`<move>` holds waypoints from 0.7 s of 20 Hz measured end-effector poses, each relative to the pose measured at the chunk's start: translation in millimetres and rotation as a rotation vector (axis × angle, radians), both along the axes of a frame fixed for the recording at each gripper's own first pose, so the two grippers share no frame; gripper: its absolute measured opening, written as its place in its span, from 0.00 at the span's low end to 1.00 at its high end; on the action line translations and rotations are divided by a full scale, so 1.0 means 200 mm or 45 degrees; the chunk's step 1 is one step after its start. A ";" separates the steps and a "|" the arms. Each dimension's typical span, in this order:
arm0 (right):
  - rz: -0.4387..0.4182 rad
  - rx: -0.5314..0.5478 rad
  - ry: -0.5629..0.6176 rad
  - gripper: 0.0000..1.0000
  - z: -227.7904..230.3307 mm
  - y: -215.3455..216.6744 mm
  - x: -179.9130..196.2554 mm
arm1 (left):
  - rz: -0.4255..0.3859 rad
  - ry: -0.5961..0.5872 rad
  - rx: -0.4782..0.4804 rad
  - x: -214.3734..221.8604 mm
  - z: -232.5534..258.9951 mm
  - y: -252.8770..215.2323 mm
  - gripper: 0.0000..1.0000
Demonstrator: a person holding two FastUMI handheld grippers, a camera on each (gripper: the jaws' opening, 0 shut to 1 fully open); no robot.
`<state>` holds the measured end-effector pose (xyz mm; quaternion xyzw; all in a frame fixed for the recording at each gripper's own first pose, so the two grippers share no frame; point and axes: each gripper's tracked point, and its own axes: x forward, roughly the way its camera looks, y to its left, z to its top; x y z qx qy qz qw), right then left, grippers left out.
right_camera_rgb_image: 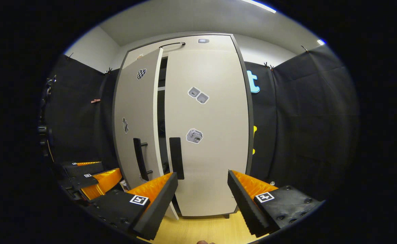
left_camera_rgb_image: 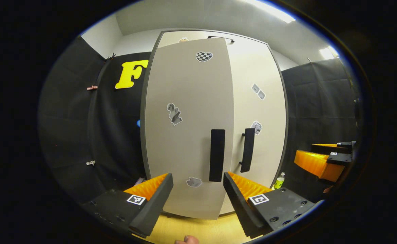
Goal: Grab one shoe with the right hand and put it into the shoe cabinet, grab the other shoe with the left hand and put it into the shoe cabinet; then close the right door with the right hand and the left door with the left hand.
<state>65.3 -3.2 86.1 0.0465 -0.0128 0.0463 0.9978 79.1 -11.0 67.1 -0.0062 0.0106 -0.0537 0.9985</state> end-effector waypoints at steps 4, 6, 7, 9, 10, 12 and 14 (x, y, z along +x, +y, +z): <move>-0.015 -0.031 -0.003 0.98 -0.02 0.00 -0.04 | 0.020 -0.021 -0.029 -0.07 0.02 0.01 0.95; -0.018 -0.039 -0.005 0.98 -0.03 0.00 -0.06 | 0.038 -0.018 -0.031 -0.09 0.02 0.04 0.95; -0.022 -0.043 -0.006 0.98 -0.03 0.00 -0.07 | 0.047 -0.013 -0.027 -0.10 0.01 0.04 0.95; -0.029 -0.047 -0.006 0.98 -0.04 -0.01 -0.08 | 0.068 -0.010 -0.020 -0.11 0.00 0.05 0.95; -0.029 -0.046 -0.003 0.98 -0.04 -0.01 -0.08 | 0.075 -0.010 -0.018 -0.12 0.00 0.06 0.95; -0.027 -0.048 0.000 0.98 -0.05 0.00 -0.08 | 0.087 -0.013 -0.011 -0.12 -0.01 0.06 0.95; -0.030 -0.055 0.001 0.98 -0.05 -0.01 -0.08 | 0.090 -0.015 -0.012 -0.13 0.00 0.06 0.95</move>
